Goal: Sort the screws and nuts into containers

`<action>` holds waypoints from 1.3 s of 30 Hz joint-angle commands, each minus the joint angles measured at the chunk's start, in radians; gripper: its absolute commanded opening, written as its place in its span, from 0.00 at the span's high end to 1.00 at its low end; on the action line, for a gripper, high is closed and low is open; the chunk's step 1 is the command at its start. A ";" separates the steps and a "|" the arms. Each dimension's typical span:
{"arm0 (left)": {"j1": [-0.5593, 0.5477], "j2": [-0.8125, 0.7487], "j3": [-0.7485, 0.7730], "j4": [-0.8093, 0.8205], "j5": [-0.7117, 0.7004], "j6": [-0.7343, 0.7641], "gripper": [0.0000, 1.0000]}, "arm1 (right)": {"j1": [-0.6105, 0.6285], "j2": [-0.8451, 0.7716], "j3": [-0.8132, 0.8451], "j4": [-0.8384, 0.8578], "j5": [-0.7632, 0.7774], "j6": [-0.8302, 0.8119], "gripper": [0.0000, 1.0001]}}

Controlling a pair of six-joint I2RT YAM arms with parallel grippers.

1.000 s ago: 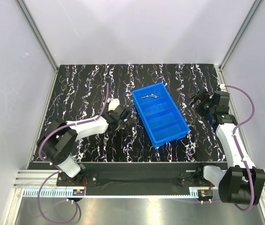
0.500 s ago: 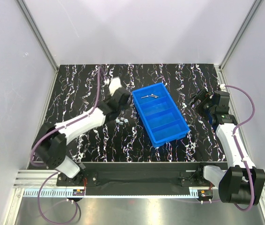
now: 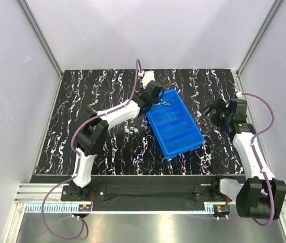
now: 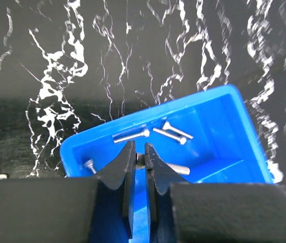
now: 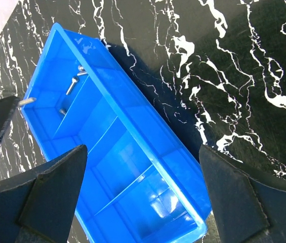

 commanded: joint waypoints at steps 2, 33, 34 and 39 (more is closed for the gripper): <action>0.000 0.006 0.072 0.019 0.025 0.058 0.89 | 0.003 0.014 0.050 0.007 0.031 -0.017 0.00; 0.175 -0.498 -0.671 -0.056 0.146 0.013 0.35 | 0.003 0.002 0.015 0.033 -0.030 -0.008 0.00; 0.169 -0.483 -0.657 -0.059 0.140 0.018 0.35 | 0.003 0.000 0.013 0.032 -0.029 -0.009 0.00; 0.126 -0.340 -0.532 -0.131 0.068 0.041 0.35 | 0.003 -0.007 0.009 0.018 -0.014 -0.012 0.00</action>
